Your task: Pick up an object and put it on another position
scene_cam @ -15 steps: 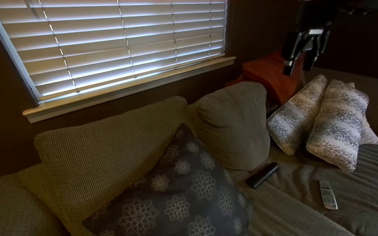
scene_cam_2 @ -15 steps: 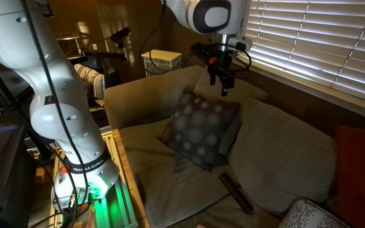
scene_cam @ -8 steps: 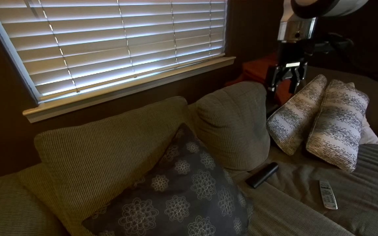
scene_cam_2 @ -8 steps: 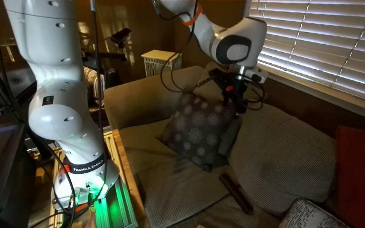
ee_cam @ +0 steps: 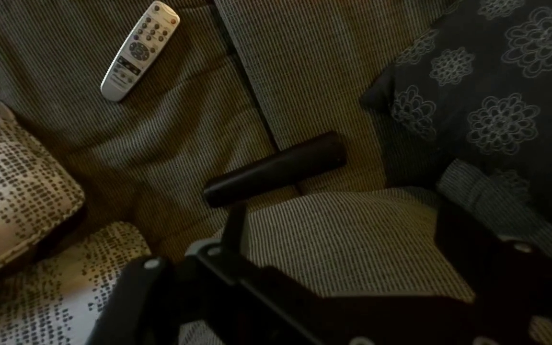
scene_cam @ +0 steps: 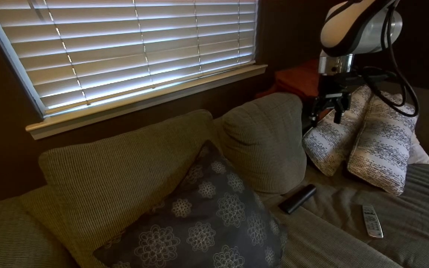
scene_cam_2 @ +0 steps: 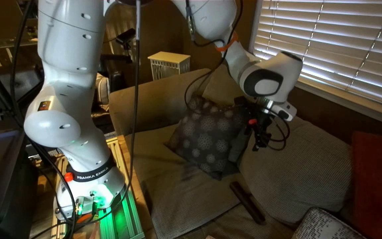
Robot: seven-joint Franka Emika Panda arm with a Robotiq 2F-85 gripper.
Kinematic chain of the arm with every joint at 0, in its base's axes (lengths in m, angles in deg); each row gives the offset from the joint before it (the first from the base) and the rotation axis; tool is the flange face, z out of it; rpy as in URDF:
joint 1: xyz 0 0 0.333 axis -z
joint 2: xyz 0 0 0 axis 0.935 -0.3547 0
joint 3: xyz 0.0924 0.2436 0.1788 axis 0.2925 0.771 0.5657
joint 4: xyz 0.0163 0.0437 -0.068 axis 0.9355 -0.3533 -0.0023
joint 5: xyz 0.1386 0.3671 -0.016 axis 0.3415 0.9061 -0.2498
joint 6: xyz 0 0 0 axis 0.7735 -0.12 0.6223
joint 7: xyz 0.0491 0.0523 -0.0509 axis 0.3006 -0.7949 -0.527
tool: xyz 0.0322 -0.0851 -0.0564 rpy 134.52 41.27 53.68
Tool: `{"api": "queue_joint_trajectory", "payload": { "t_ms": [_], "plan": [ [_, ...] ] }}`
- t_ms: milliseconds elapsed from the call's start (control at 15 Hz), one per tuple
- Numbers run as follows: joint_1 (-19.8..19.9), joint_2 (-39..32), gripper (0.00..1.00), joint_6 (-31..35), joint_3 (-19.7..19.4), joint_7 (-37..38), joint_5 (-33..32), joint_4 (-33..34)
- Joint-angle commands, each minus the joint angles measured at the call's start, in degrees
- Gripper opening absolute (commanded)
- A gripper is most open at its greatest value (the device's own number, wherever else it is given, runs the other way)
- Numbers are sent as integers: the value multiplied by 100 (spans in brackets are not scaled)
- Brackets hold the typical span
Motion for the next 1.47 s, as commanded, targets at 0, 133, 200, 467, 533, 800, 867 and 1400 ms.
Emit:
{"api": "queue_joint_trajectory", "payload": {
  "t_ms": [0, 133, 200, 467, 533, 800, 867, 1400],
  "plan": [
    [36, -103, 100, -20, -43, -12, 56, 74],
    [88, -205, 100, -21, -52, -14, 81, 149],
    [86, -211, 100, -24, -50, -14, 85, 163],
    [78, -210, 100, -32, -42, -12, 94, 193],
    [78, -210, 100, -33, -42, -12, 94, 194],
    [71, -439, 100, 520, -61, 479, 375, 261],
    [99, -547, 100, 739, -29, 655, 557, 287],
    [53, -2045, 100, 2577, -67, 960, 1016, 694]
  ]
}}
